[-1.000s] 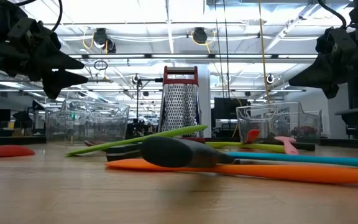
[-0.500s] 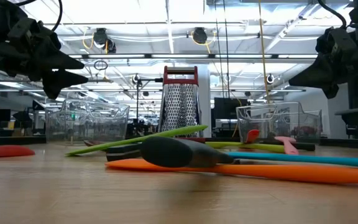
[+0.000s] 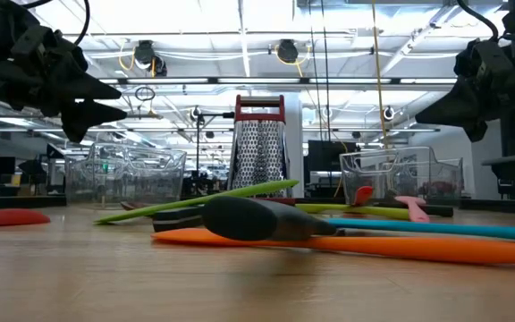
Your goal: Pick & Place Kitchen Items
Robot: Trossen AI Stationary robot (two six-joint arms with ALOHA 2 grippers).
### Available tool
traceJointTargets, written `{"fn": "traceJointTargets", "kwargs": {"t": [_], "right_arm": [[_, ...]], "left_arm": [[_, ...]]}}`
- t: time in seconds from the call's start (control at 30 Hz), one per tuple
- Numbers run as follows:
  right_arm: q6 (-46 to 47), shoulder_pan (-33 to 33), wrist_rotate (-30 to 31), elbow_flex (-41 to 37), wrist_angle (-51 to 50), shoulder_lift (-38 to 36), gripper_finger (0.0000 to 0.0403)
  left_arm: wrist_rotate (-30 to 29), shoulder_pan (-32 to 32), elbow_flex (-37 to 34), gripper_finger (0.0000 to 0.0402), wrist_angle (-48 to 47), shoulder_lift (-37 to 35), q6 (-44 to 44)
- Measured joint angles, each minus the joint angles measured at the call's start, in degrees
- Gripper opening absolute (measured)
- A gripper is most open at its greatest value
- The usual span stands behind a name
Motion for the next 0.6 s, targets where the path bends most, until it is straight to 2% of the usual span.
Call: {"fn": "traceJointTargets", "kwargs": {"t": [0.23,0.5,0.6], "right_arm": [[-7.14,0.01,0.03,0.02,-0.01,0.01,0.0],[-9.0,-0.02,0.03,0.0,-0.02,0.02,0.0],[-12.59,0.01,0.03,0.02,-0.02,0.01,0.0]], "left_arm": [[0.07,-0.01,0.0,0.0212,6.31,0.0,-16.71],[0.52,-0.06,0.0,0.0212,14.76,0.0,-18.83],[0.76,-0.06,0.29,0.0212,15.01,-0.02,-22.02]]}}
